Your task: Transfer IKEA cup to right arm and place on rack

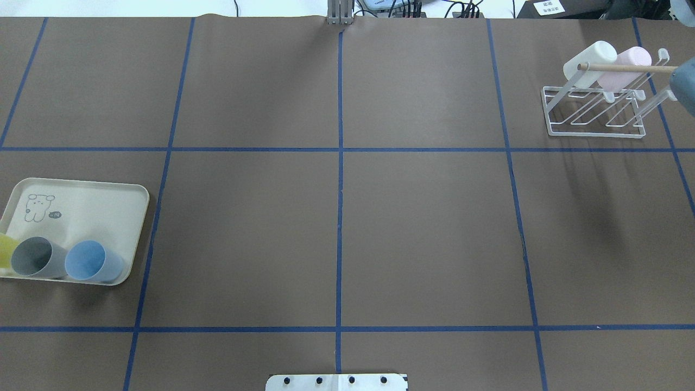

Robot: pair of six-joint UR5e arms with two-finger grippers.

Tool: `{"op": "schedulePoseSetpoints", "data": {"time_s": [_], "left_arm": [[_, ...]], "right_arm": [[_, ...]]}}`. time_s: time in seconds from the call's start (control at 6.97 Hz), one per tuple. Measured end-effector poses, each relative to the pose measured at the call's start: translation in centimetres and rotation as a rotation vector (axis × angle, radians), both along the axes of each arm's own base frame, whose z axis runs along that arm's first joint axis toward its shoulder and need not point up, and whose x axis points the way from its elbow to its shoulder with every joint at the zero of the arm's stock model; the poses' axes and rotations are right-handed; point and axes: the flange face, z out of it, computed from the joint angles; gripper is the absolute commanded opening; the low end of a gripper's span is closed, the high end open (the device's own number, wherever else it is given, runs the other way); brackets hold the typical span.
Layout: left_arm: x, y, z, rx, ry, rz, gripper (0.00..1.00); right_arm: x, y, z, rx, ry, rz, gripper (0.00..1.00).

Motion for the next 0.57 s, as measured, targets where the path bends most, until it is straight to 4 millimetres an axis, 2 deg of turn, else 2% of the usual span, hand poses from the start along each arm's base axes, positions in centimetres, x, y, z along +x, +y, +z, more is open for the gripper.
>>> {"op": "schedulePoseSetpoints", "data": {"time_s": [0.29, 0.57], "left_arm": [[0.0, 0.2, -0.2, -0.001, 0.004, -0.002, 1.0], [0.0, 0.2, -0.2, -0.003, 0.006, -0.003, 1.0]], "right_arm": [[-0.3, -3.2, 6.2, 0.039, 0.071, -0.069, 0.0], [-0.6, -4.4, 10.4, 0.036, 0.096, -0.11, 0.0]]}}
